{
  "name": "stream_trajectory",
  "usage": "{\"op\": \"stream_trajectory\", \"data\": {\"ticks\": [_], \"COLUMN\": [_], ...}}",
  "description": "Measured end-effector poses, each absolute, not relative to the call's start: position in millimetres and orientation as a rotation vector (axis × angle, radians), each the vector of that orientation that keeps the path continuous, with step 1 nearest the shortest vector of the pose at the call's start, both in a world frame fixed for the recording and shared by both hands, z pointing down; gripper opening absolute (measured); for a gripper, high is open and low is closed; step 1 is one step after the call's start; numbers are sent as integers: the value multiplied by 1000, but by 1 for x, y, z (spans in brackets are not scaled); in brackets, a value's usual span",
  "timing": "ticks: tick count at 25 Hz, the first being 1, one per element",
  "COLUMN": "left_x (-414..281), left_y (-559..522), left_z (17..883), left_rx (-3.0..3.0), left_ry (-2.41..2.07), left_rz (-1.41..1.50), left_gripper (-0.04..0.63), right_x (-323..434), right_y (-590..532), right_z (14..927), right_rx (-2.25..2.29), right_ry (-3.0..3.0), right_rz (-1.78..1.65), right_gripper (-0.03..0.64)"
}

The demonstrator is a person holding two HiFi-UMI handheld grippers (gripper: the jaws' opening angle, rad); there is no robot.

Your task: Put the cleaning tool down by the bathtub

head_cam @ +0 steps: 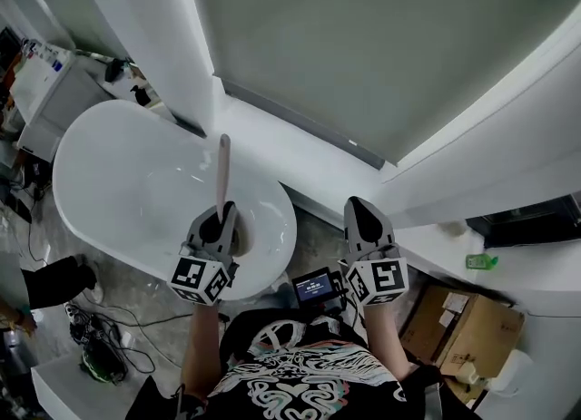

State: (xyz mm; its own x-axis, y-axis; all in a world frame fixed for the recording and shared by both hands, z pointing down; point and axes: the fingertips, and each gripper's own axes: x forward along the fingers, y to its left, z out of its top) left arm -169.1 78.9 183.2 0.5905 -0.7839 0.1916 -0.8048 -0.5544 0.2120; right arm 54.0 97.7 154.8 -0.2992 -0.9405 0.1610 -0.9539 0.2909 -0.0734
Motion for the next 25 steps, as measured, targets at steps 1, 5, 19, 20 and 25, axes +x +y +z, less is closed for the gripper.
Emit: {"op": "stream_trajectory", "data": {"ticks": [1,5,19,20,25], "left_x": [-167,-159,-144,-140,-124], "left_y": [77,69,5,-3,-28], "left_z": [184,189,180,180,188], "left_rx": [2545,2547,2541,2542,2532], "left_ry": [-1294,-1265,-1326,-1328,-1324], "left_rz": [106,105,77,75,76], "left_gripper": [14,14,14,14,14], "right_x": [54,54,67,71,84], "right_y": [96,85,12,6,-19], "right_z": [155,157,154,155,171], "right_rx": [1808,1812,1764,1766,1750], "right_ry": [-2448,-2439,-2470,-2467,-2453], "right_rz": [241,247,239,237,278], "right_gripper": [28,28,28,28,28]}}
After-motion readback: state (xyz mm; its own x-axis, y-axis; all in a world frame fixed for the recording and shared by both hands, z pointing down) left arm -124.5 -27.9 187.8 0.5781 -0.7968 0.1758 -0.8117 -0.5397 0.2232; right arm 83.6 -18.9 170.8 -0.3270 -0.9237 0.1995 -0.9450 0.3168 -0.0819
